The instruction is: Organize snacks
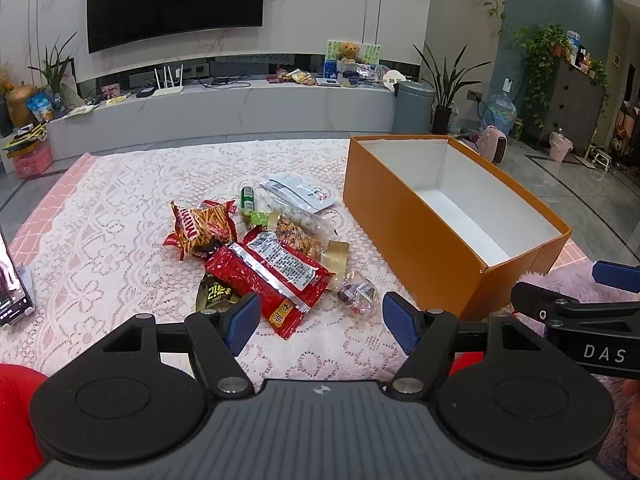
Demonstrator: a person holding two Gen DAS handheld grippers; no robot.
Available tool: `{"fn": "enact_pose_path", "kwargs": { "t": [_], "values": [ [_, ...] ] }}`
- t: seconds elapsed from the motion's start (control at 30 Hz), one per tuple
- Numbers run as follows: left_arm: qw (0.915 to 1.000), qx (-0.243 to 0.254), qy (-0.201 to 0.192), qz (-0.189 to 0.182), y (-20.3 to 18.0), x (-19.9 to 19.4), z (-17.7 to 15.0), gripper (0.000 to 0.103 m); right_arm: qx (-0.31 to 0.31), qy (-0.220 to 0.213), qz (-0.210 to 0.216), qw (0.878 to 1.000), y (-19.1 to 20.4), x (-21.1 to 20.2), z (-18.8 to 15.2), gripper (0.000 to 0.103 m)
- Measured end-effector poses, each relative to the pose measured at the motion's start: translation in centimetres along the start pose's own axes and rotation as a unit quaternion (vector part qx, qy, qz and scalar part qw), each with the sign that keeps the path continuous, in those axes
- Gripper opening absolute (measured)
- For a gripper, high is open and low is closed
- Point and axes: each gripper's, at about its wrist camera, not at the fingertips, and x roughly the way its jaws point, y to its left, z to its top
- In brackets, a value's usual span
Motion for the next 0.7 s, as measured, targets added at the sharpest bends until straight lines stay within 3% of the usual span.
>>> {"fn": "enact_pose_path", "kwargs": {
  "t": [0.7],
  "values": [
    [1.0,-0.004,0.001,0.005,0.29,0.03,-0.11,0.082,-0.001,0.002,0.002,1.0,0.36,0.25,-0.38,0.1]
  ]
}}
